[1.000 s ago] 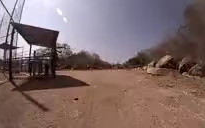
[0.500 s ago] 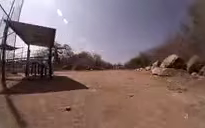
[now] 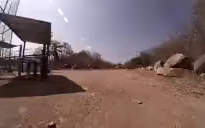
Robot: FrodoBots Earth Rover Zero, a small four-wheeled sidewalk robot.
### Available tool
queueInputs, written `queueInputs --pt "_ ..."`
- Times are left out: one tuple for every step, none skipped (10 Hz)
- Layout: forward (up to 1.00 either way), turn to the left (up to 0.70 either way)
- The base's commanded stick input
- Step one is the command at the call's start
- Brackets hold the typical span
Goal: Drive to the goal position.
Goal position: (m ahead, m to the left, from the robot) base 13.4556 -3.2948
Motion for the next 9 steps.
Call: queueInputs --pt "1.00 0.00" --pt "1.00 0.00" --pt "1.00 0.00" --pt "1.00 0.00" --pt "1.00 0.00" --pt "1.00 0.00" --pt "1.00 0.00" --pt "1.00 0.00" --pt "1.00 0.00"
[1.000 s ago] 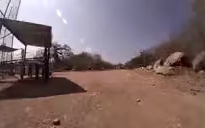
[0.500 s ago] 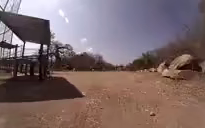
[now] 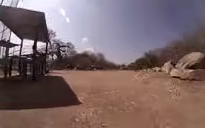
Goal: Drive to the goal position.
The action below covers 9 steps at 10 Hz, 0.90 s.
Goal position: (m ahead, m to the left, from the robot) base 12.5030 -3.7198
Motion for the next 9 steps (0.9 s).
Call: queueInputs --pt "1.00 0.00" --pt "1.00 0.00" --pt "1.00 0.00" --pt "1.00 0.00" --pt "1.00 0.00" --pt "1.00 0.00" --pt "1.00 -0.10" --pt "1.00 -0.23" --pt "1.00 -0.23"
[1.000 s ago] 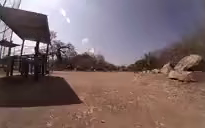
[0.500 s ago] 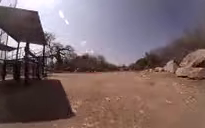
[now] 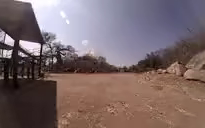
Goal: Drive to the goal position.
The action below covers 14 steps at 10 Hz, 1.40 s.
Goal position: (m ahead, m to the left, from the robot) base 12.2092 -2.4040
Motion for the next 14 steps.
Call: queueInputs --pt "1.00 -0.10" --pt "1.00 0.00" --pt "1.00 -0.04" --pt "1.00 -0.30" --pt "1.00 -0.39" --pt "1.00 -0.40" --pt "1.00 -0.40" --pt "1.00 -0.38" --pt "1.00 -0.13" --pt "1.00 -0.01" --pt "1.00 0.00" --pt "1.00 0.00" --pt "1.00 0.00" --pt "1.00 0.00"
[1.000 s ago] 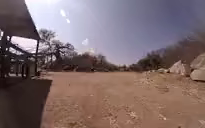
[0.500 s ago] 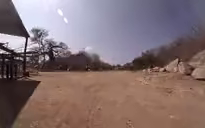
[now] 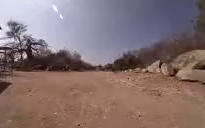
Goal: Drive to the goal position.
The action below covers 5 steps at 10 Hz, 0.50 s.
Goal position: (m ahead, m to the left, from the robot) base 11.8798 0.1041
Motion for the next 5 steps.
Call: queueInputs --pt "1.00 0.00" --pt "1.00 0.00" --pt "1.00 0.00" --pt "1.00 0.00" --pt "1.00 0.00"
